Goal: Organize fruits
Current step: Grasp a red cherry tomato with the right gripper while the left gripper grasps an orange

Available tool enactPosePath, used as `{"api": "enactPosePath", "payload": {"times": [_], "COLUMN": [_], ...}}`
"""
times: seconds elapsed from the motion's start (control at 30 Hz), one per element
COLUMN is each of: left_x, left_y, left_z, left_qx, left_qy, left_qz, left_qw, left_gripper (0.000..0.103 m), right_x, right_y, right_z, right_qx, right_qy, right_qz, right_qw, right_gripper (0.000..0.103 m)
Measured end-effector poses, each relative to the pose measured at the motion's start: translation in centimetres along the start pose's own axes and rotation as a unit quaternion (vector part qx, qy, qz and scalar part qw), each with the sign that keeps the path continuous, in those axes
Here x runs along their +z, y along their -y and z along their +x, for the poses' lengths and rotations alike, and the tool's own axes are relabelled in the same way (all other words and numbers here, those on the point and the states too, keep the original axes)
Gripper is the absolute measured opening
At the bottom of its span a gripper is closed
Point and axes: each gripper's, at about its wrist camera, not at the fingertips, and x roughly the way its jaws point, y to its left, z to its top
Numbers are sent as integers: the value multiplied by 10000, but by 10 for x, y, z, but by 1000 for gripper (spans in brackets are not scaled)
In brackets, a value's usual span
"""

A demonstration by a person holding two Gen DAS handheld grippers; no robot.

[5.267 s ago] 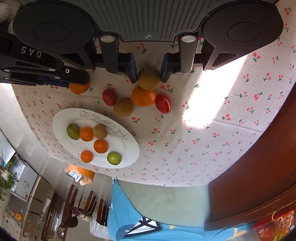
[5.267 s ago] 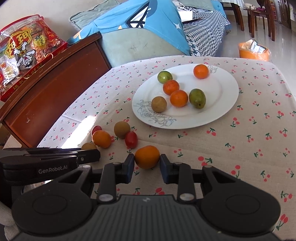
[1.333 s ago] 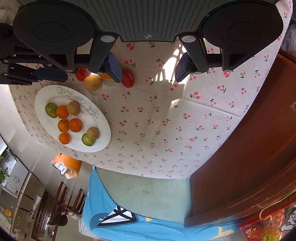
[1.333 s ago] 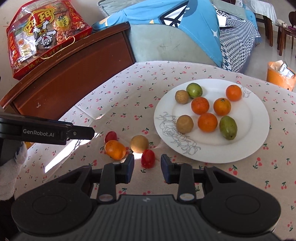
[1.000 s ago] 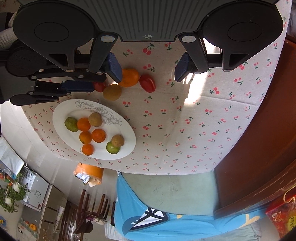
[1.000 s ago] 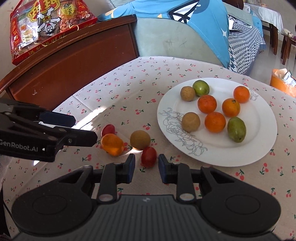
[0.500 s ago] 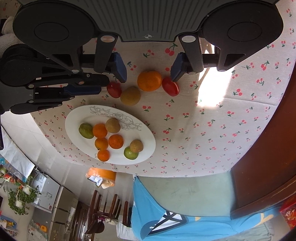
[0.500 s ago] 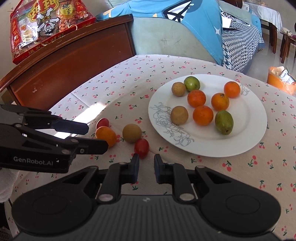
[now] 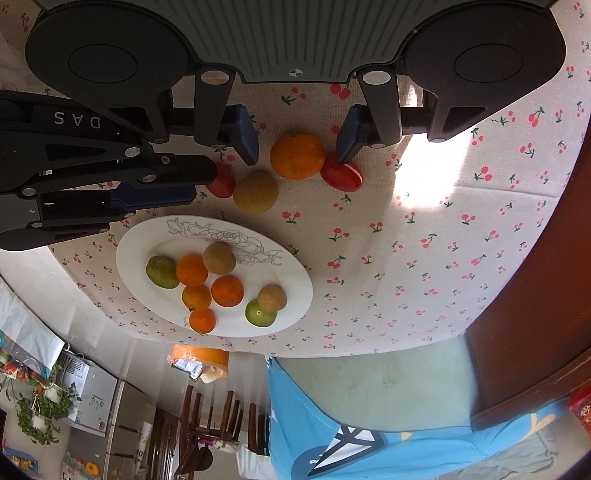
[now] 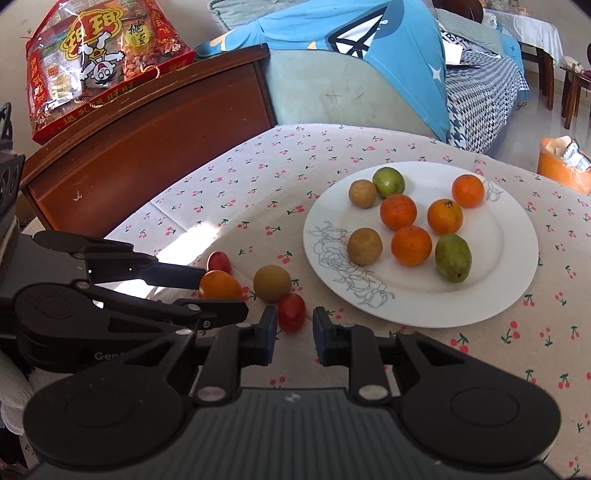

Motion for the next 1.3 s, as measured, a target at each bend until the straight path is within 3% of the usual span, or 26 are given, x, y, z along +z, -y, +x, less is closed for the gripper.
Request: {"api": "enactPosePath", "payload": {"times": [0.27, 0.37, 0.8, 1.3], "left_x": [-3, -4, -4, 33], "left_y": [0, 2, 4, 1], "left_z": [4, 4, -3, -31], "left_qx": [76, 87, 26, -12], "left_qy": [52, 93, 78, 682], "left_qz": [117, 208, 252, -149], "left_qw": [9999, 9997, 9996, 9976], "left_gripper": [37, 29, 28, 28], "right_x": [2, 2, 2, 33], "right_y": [-3, -2, -3, 7], "right_z": [6, 9, 7, -38], "right_qx": [-85, -81, -44, -11], "right_qy": [-5, -27, -79, 769], "right_qz": [-52, 0, 40, 269], "right_qw": [10000, 10000, 10000, 9967], "right_gripper": [23, 23, 18, 18]}}
